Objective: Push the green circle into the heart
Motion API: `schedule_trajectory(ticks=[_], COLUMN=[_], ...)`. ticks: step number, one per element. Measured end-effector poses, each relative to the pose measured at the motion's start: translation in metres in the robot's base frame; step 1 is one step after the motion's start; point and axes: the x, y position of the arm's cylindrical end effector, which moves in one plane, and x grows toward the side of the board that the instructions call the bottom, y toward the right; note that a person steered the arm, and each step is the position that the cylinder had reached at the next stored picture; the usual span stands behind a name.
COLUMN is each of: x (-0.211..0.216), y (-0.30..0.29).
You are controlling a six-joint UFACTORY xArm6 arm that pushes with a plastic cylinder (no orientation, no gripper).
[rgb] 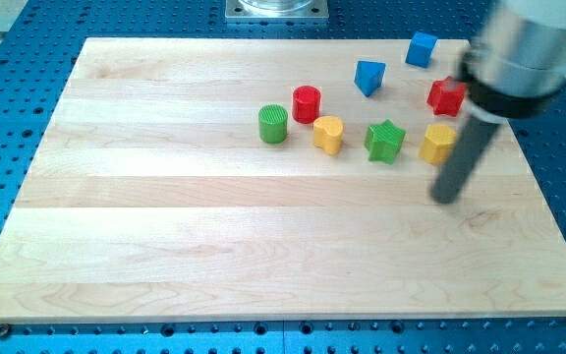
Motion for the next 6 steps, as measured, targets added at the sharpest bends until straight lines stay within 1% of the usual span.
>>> schedule_trajectory(ticks=[1, 2, 3, 4, 5, 6], x=[-0.007, -0.054, -0.087, -0.115, -0.103, -0.06], y=[-0.137, -0.191, -0.19, -0.203, -0.184, -0.122])
